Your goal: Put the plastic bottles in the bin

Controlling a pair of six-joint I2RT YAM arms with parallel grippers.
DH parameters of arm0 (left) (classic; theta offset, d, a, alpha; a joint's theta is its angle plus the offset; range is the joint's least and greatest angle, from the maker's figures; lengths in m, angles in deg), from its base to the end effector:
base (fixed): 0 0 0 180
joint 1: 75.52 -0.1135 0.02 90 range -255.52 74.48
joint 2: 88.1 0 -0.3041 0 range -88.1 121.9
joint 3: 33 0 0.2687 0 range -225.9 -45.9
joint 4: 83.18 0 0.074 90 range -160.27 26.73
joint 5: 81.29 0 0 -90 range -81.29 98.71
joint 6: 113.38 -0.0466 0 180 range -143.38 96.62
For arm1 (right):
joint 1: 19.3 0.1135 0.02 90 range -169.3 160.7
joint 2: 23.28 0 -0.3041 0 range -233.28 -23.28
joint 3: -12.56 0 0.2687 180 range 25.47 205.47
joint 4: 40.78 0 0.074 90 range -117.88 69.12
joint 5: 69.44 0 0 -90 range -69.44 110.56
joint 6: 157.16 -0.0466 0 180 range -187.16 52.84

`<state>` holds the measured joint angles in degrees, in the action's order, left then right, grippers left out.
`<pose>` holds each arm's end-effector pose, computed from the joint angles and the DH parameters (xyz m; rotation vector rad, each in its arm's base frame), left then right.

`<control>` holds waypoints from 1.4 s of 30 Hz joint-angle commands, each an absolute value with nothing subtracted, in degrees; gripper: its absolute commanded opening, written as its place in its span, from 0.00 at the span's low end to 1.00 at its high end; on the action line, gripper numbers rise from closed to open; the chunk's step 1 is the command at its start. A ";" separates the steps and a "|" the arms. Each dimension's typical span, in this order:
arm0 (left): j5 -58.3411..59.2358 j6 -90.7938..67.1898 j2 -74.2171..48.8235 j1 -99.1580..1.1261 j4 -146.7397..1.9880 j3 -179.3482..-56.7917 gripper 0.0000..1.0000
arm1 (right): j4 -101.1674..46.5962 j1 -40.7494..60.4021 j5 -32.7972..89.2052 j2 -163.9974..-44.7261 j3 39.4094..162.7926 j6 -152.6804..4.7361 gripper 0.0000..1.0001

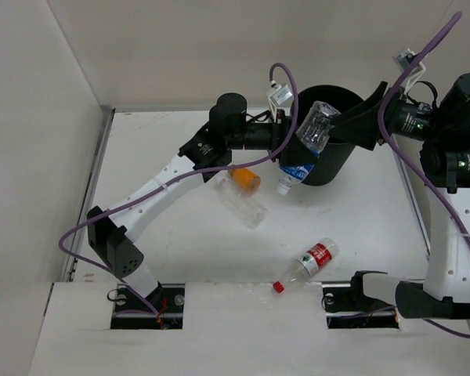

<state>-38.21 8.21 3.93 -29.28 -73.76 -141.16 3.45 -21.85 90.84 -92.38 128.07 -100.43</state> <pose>0.2479 -0.3081 0.5044 0.9577 1.4558 -1.6351 0.1882 0.0355 0.5956 -0.5414 1.6405 1.3302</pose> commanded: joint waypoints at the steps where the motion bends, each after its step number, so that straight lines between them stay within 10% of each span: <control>1: -40.16 8.26 -0.82 -29.42 -78.10 -143.20 0.18 | -1.25 -22.42 88.60 -93.24 128.03 -99.42 1.00; 23: -39.90 7.91 -1.88 -29.33 -78.53 -141.53 0.17 | 7.63 -16.71 80.59 -97.37 132.43 -90.10 1.00; 31: -39.46 7.91 0.05 -27.66 -79.15 -142.67 0.24 | 6.22 -15.65 79.98 -98.43 131.90 -90.18 0.53; 36: -38.75 7.91 1.02 -27.31 -79.41 -143.11 0.48 | 5.34 -15.48 79.10 -99.04 131.90 -90.27 0.17; 39: -36.91 7.82 0.84 -28.01 -79.15 -142.76 1.00 | 5.25 -15.48 77.00 -99.48 131.90 -89.31 0.06; 42: -36.73 7.03 0.41 -29.59 -78.62 -142.58 1.00 | 5.69 -15.48 71.74 -100.44 132.60 -85.89 0.04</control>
